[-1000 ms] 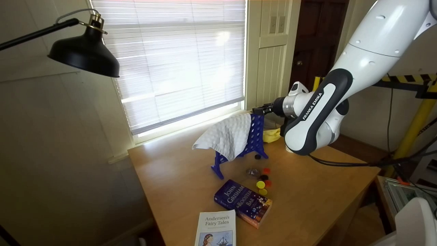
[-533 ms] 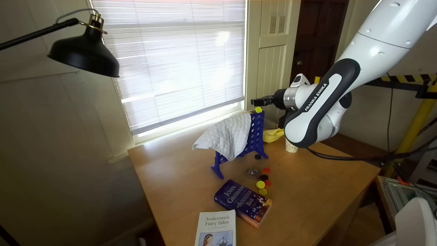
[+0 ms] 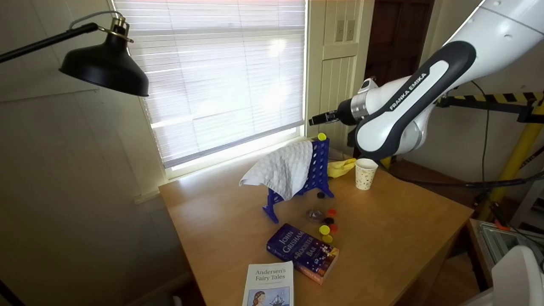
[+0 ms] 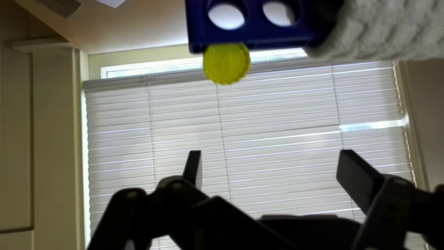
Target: Put one yellow ring inside the last line of the blue object
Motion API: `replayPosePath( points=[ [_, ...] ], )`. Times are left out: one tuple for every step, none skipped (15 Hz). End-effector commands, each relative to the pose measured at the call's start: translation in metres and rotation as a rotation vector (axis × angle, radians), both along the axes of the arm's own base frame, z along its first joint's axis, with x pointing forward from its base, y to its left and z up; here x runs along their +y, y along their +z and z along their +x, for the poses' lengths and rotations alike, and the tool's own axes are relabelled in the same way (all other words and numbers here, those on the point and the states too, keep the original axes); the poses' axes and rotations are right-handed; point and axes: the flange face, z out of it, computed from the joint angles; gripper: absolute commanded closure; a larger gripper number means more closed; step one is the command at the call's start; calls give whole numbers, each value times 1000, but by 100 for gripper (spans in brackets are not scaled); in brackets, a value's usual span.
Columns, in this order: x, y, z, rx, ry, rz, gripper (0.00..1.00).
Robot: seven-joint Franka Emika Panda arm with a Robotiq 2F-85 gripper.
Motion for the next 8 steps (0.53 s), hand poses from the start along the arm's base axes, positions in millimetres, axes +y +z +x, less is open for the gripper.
replayPosePath(
  points=[
    [-6,82,-6,-17,58,18,0],
    [-16,100,-5,2,63,33,0],
    [-30,110,-6,33,66,43,6],
    [-50,106,-6,84,66,62,26],
    [-69,104,-6,129,75,87,30],
    [-91,103,-3,173,82,110,31],
    [-108,101,-2,235,91,129,38],
    [-121,103,1,296,90,153,45]
  ],
)
